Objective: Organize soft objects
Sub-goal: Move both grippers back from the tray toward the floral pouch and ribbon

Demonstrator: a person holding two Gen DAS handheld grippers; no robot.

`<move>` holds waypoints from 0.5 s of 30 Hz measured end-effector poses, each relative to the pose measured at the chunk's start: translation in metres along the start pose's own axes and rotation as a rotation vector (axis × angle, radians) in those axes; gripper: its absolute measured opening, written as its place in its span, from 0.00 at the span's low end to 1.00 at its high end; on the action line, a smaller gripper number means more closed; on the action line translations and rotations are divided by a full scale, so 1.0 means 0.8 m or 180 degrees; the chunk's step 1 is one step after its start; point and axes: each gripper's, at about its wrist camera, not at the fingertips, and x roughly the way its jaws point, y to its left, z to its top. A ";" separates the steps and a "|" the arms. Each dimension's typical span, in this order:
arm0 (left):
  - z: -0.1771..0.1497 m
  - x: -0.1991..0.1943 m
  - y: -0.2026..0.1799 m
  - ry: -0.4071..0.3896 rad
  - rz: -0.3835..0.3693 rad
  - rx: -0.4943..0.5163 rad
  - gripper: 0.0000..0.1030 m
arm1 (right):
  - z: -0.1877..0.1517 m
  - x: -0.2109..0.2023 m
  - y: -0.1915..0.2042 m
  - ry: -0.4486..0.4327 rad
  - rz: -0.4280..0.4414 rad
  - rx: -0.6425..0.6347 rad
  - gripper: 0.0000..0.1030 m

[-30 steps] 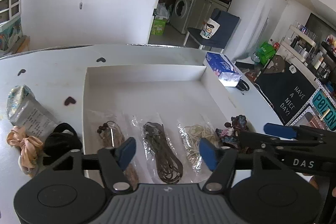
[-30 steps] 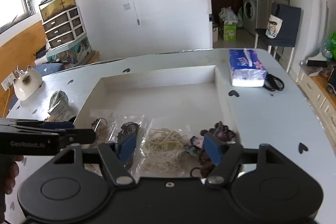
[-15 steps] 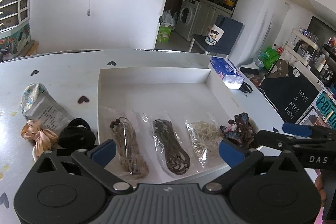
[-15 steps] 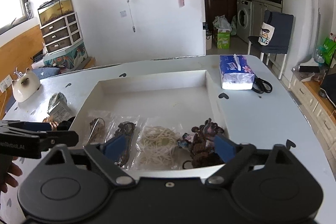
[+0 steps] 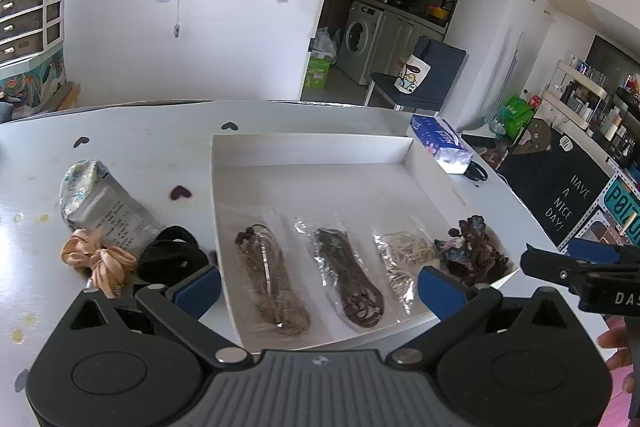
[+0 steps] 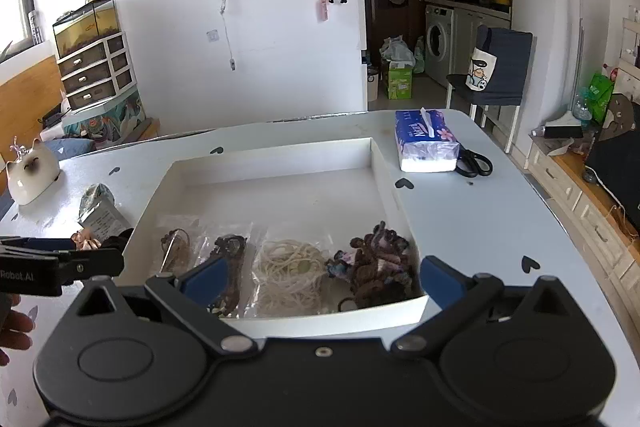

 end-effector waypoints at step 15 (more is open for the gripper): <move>-0.005 -0.031 0.069 0.0007 -0.0002 0.0000 1.00 | -0.009 -0.010 0.065 -0.0011 -0.0119 0.0097 1.00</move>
